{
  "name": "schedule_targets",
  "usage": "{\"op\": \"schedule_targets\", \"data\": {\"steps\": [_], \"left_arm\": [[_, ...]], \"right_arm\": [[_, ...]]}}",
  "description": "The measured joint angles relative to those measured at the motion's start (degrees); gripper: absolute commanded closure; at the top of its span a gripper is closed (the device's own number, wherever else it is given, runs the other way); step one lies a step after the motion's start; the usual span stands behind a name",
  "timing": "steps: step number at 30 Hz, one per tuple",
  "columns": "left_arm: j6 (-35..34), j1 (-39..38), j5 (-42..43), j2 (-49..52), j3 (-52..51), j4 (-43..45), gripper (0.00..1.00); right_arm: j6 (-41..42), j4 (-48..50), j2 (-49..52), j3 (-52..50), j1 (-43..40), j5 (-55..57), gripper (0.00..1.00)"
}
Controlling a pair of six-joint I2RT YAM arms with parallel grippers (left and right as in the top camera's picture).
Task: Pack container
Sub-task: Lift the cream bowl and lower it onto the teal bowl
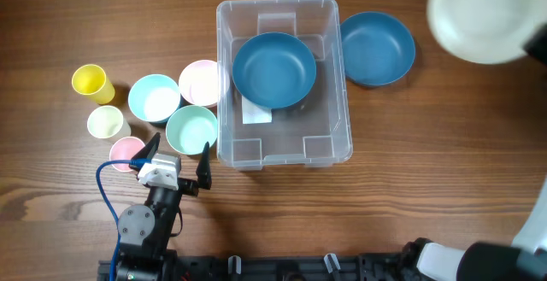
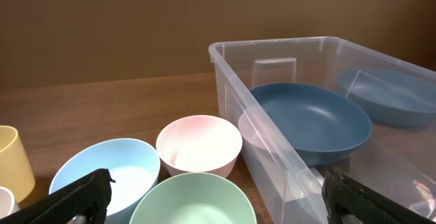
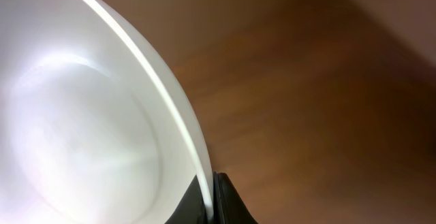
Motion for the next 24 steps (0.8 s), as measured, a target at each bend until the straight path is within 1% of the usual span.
{"op": "schedule_targets", "data": {"steps": [4, 7, 9, 12, 17, 22, 23, 24], "left_arm": [[0.0, 0.0, 0.02, 0.0, 0.0, 0.0, 0.0], [0.0, 0.0, 0.0, 0.0, 0.0, 0.0, 0.0], [0.0, 0.0, 0.0, 0.0, 0.0, 0.0, 0.0], [0.0, 0.0, 0.0, 0.0, 0.0, 0.0, 0.0], [0.0, 0.0, 0.0, 0.0, 0.0, 0.0, 0.0], [0.0, 0.0, 0.0, 0.0, 0.0, 0.0, 0.0], [0.0, 0.0, 0.0, 0.0, 0.0, 0.02, 0.0], [0.0, 0.0, 0.0, 0.0, 0.0, 0.0, 0.0]], "right_arm": [[0.0, 1.88, -0.37, 0.0, 12.98, -0.26, 0.96], [0.0, 4.63, 0.83, 0.0, 23.15, 2.45, 0.96], [0.0, 6.54, 2.51, 0.0, 29.94, 4.74, 0.96], [0.0, 8.85, 6.64, 0.0, 37.68, 8.13, 0.96], [0.0, 12.26, 16.15, 0.0, 44.57, 12.35, 0.96], [0.2, 13.9, 24.72, -0.09, 46.73, 14.14, 0.95], [0.2, 14.05, 25.53, -0.11, 46.82, 14.27, 0.91], [0.22, 14.36, 26.43, -0.11, 46.93, 14.29, 0.76]]}}
